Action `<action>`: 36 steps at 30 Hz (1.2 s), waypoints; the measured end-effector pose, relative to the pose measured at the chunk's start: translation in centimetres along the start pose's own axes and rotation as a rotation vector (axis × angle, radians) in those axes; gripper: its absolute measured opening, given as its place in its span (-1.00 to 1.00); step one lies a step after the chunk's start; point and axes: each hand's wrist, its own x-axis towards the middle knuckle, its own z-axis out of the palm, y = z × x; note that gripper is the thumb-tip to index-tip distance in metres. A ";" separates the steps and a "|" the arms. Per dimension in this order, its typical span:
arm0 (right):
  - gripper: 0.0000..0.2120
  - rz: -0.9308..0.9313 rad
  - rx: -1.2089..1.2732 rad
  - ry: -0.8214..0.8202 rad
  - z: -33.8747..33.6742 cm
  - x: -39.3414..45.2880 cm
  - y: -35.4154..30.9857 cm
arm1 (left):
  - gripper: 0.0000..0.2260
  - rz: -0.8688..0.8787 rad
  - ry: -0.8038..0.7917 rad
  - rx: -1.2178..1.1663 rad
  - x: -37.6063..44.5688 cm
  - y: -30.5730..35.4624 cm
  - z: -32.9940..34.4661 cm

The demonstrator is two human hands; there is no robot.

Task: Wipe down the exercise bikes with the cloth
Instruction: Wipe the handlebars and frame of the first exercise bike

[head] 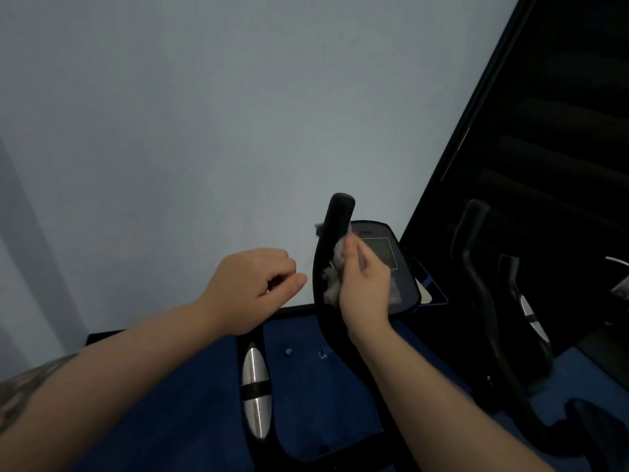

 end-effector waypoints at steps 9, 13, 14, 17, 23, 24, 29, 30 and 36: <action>-0.71 -0.037 -0.076 0.014 -0.1 0.4 0.0 | -0.52 -0.101 0.002 -0.030 -0.1 0.5 -0.1; -0.82 -0.112 -0.386 -0.182 -4.2 -0.5 0.3 | -0.52 -0.157 0.027 -0.046 0.0 0.6 0.0; -0.86 -0.179 -0.397 -0.158 -4.5 -0.3 -0.5 | -0.52 -0.167 0.031 -0.041 -0.1 0.6 0.0; -0.94 -0.586 -0.415 0.015 -3.4 -0.1 -3.7 | -0.53 -0.186 0.032 -0.035 -0.1 0.6 0.1; -0.91 -1.041 -0.967 0.138 0.0 2.0 -6.6 | -0.58 -0.135 0.020 -0.078 -0.1 0.1 0.1; -0.91 -1.037 -1.035 0.128 0.3 2.0 -6.1 | -0.56 -0.122 0.028 -0.093 -0.2 0.0 0.2; -0.88 -0.897 -1.104 -0.112 -1.0 -1.1 -1.6 | -0.61 -0.031 0.070 -0.112 -0.2 -0.4 0.5; -0.87 -0.876 -1.072 -0.123 -1.2 -1.1 -1.8 | -0.65 -0.009 0.097 -0.119 -0.2 -0.5 0.5; -0.88 -0.834 -1.040 -0.067 0.3 -0.6 -2.6 | -0.71 0.057 0.152 -0.130 -0.5 -0.6 0.7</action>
